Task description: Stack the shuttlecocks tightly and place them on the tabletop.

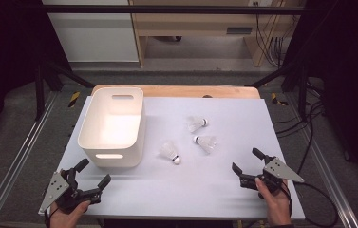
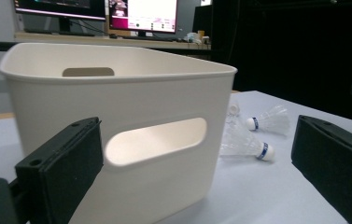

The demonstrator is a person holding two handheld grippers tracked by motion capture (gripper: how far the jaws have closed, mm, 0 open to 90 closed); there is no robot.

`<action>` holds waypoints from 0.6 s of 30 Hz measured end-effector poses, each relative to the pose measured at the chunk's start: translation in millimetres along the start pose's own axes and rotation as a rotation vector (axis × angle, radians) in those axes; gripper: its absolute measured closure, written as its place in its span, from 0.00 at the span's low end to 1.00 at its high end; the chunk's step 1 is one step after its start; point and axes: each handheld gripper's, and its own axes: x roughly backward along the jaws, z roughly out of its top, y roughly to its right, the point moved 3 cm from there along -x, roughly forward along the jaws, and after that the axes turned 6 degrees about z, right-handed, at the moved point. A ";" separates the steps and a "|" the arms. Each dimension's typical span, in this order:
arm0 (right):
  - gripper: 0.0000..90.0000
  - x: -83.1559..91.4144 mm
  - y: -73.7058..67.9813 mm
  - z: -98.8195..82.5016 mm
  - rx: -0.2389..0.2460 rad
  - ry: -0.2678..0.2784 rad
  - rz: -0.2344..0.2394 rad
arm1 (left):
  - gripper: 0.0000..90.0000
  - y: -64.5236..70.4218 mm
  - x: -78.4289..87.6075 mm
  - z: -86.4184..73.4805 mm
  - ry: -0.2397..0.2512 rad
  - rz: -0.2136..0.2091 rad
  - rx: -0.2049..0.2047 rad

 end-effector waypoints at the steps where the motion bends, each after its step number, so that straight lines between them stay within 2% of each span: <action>1: 0.06 0.0 0.0 0.0 0.000 0.000 0.000 | 0.04 0.0 0.0 0.0 0.000 0.000 0.000; 5: 0.06 0.1 0.4 -0.4 -0.003 -0.001 -0.001 | 0.05 16.2 -2.5 2.7 -0.027 -0.046 -0.004; 7: 0.06 -0.1 0.3 -0.6 -0.001 -0.002 -0.001 | 0.06 28.4 -8.1 3.9 -0.053 -0.070 0.005; 9: 0.06 -0.3 0.3 -0.6 0.000 -0.003 0.000 | 0.07 36.7 -12.4 4.9 -0.066 -0.094 -0.009; 11: 0.06 -0.5 0.2 -0.8 -0.003 -0.006 0.000 | 0.07 41.0 -15.1 5.6 -0.067 -0.103 -0.013; 13: 0.06 -0.7 -0.2 -1.0 -0.003 -0.006 0.001 | 0.06 51.7 -23.9 8.2 -0.074 -0.125 -0.025; 14: 0.06 -0.8 -0.6 -0.9 -0.001 -0.008 0.004 | 0.06 51.7 -23.9 8.2 -0.074 -0.125 -0.025; 16: 0.06 -1.1 -1.3 -1.0 0.000 -0.008 0.008 | 0.06 58.8 -31.8 9.3 -0.085 -0.134 -0.031; 17: 0.06 -1.2 -1.3 -1.2 0.002 -0.011 0.007 | 0.06 66.6 -40.6 9.4 -0.101 -0.149 -0.039; 18: 0.06 -1.2 -1.3 -1.2 0.002 -0.011 0.007 | 0.06 66.6 -40.6 9.4 -0.101 -0.149 -0.039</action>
